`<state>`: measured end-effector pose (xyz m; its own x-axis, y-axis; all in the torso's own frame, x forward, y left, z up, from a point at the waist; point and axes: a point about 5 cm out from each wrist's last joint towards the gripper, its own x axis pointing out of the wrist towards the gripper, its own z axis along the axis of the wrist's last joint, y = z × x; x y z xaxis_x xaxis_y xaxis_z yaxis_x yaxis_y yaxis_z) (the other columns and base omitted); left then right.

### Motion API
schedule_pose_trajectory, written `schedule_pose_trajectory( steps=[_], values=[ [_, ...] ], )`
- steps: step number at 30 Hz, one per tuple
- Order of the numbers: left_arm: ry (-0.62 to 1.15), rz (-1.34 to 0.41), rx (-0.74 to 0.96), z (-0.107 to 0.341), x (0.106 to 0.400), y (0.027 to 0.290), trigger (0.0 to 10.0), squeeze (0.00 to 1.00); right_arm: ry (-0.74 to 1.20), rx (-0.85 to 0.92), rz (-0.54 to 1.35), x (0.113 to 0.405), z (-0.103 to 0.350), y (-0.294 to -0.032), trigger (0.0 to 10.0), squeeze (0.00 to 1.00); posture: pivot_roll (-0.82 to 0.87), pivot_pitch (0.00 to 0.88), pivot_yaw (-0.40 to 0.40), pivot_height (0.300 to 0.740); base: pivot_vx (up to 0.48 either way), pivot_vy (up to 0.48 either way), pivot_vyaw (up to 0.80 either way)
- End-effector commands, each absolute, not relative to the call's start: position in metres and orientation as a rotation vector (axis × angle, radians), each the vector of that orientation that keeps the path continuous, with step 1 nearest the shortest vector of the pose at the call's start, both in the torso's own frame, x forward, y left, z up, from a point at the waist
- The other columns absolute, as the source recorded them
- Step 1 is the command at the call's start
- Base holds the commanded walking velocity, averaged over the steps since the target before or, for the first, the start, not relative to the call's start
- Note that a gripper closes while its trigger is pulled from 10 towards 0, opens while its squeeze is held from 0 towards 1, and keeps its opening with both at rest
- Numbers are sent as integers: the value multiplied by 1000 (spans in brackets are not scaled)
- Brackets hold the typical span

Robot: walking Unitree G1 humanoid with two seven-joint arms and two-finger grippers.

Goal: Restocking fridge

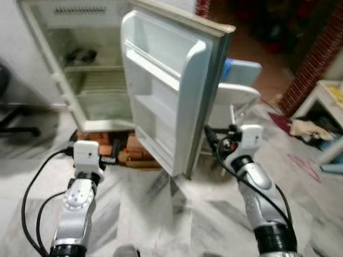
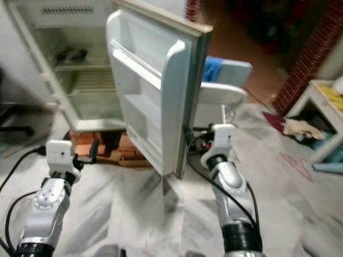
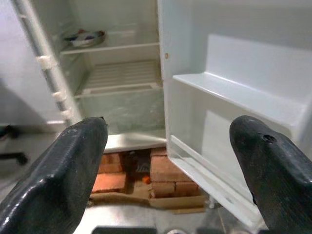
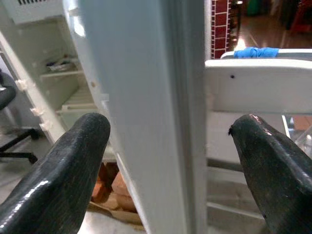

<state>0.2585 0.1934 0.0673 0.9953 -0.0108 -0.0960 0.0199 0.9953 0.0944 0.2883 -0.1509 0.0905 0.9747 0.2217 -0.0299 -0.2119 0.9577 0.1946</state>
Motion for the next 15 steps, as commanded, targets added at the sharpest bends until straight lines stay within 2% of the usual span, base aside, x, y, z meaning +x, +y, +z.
schedule_pose_trajectory(
  steps=[1,7,15],
  values=[
    [80,23,121,73,260,204,10000,0,17,198,241,293,100,-142,10000,0,-17,40,-15,740,394,-259,800],
    [83,36,120,74,255,206,10000,0,-7,191,240,297,107,-138,10000,0,-11,66,-18,740,441,0,800],
    [90,38,115,72,254,205,10000,0,-13,193,192,299,108,-143,10000,0,-7,54,-21,740,0,0,0]
  ],
)
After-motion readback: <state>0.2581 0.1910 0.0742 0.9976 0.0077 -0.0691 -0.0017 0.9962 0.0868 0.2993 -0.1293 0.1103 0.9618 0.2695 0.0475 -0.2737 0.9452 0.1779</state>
